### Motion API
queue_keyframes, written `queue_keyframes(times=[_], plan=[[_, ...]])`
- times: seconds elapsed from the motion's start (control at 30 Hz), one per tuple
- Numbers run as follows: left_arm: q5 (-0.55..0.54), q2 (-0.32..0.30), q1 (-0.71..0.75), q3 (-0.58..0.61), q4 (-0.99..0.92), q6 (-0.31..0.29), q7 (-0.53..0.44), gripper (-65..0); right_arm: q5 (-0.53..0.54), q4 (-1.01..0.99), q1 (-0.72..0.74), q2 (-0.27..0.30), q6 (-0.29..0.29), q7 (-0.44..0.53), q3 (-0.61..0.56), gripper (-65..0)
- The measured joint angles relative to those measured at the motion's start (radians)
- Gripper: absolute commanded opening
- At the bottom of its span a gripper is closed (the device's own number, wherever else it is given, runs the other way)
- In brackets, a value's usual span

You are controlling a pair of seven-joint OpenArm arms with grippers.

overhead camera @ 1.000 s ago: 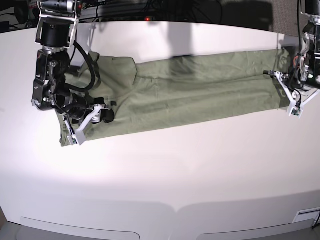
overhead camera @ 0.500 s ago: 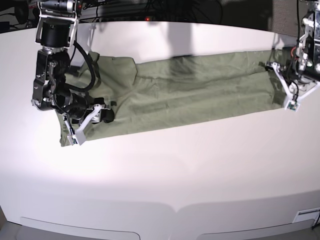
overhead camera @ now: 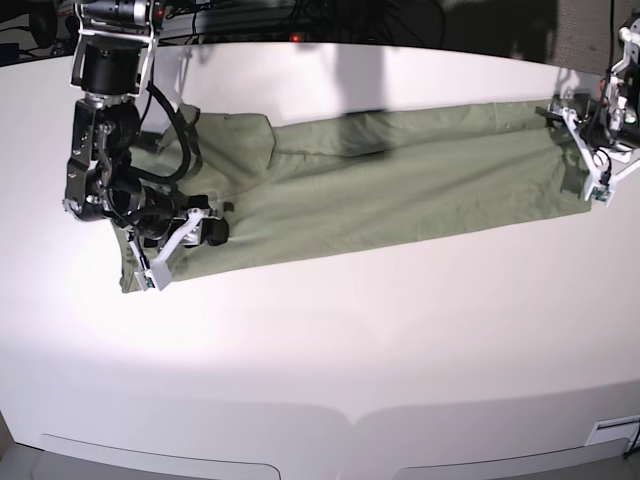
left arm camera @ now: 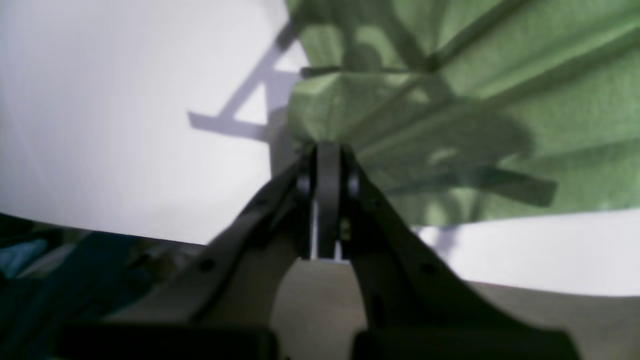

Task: Fold the T-shirt properly
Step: 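Slide the left gripper along the strip end and regrasp it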

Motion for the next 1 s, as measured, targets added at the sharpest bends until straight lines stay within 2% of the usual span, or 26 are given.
queue_keyframes(times=[0.23, 0.33, 0.4, 0.43, 0.5, 0.63, 0.83, 0.9, 0.97, 1.0], plan=[[-0.010, 0.000, 0.012, 0.000, 0.000, 0.000, 0.010, -63.7, 0.000, 0.000, 0.000, 0.000, 0.000, 0.000, 0.000, -37.1], [-0.008, -0.002, 0.012, 0.000, 0.000, 0.001, 0.021, -39.5, 0.000, 0.000, 0.000, 0.000, 0.000, 0.000, 0.000, -37.1], [-0.004, -0.003, 0.012, 0.000, 0.000, 0.001, 0.046, -29.5, 0.000, 0.000, 0.000, 0.000, 0.000, 0.000, 0.000, -37.1], [0.011, -0.002, 0.012, 0.000, 0.000, 0.000, 0.041, -27.2, 0.000, 0.000, 0.000, 0.000, 0.000, 0.000, 0.000, -37.1], [0.068, -0.002, 0.012, 0.000, 0.000, 0.007, 0.031, -26.3, 0.000, 0.000, 0.000, 0.000, 0.000, 0.000, 0.000, -37.1], [0.160, -0.003, 0.012, 0.000, 0.000, 0.130, -0.079, -26.3, 0.000, 0.000, 0.000, 0.000, 0.000, 0.000, 0.000, -37.0], [0.159, 0.001, 0.011, 0.000, 0.097, 0.148, -0.121, -26.4, 0.000, 0.000, 0.000, 0.000, 0.000, 0.000, 0.000, -37.1], [0.175, 0.037, 0.009, -0.002, 0.167, 0.173, -0.138, -26.4, 0.000, 0.000, 0.000, 0.000, 0.000, 0.001, 0.000, -37.0], [0.165, 0.117, 0.006, -0.004, 0.224, 0.176, -0.143, -26.4, 0.001, 0.000, 0.000, 0.000, 0.000, 0.000, 0.000, -37.1], [0.126, 0.162, 0.006, -0.004, 0.238, 0.175, -0.156, -26.4, 0.006, 0.000, 0.000, 0.000, 0.000, 0.000, 0.000, -37.0]])
